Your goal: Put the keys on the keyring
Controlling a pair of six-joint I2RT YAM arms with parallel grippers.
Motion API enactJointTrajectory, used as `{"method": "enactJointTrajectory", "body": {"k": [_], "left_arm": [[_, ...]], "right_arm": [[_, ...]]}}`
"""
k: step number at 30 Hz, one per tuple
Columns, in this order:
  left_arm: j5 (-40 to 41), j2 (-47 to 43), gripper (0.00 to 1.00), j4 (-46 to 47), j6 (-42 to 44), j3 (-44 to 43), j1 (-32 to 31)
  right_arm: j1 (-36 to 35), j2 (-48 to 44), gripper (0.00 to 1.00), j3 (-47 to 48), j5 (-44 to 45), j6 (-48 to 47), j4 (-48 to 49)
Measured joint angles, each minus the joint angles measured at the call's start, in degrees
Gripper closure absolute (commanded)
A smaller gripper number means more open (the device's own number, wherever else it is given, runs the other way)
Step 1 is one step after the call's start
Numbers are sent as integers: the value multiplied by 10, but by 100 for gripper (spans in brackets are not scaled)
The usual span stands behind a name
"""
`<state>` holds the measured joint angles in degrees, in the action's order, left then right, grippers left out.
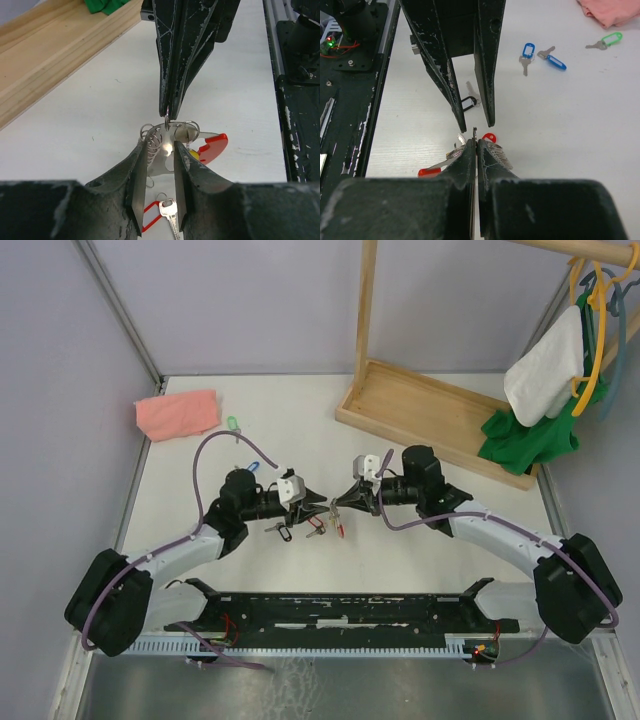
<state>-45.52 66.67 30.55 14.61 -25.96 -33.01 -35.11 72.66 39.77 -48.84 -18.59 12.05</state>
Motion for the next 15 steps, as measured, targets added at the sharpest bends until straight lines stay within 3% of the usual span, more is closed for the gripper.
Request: {"method": "enactJointTrajectory", "body": {"k": [7,15], "left_arm": [[-12,1,65,132,-38,45,12],[-27,16,70,210,-69,48,13]], "right_arm": [[0,-10,99,-30,0,34,81],[0,-11,99,-55,1,69,147]]}}
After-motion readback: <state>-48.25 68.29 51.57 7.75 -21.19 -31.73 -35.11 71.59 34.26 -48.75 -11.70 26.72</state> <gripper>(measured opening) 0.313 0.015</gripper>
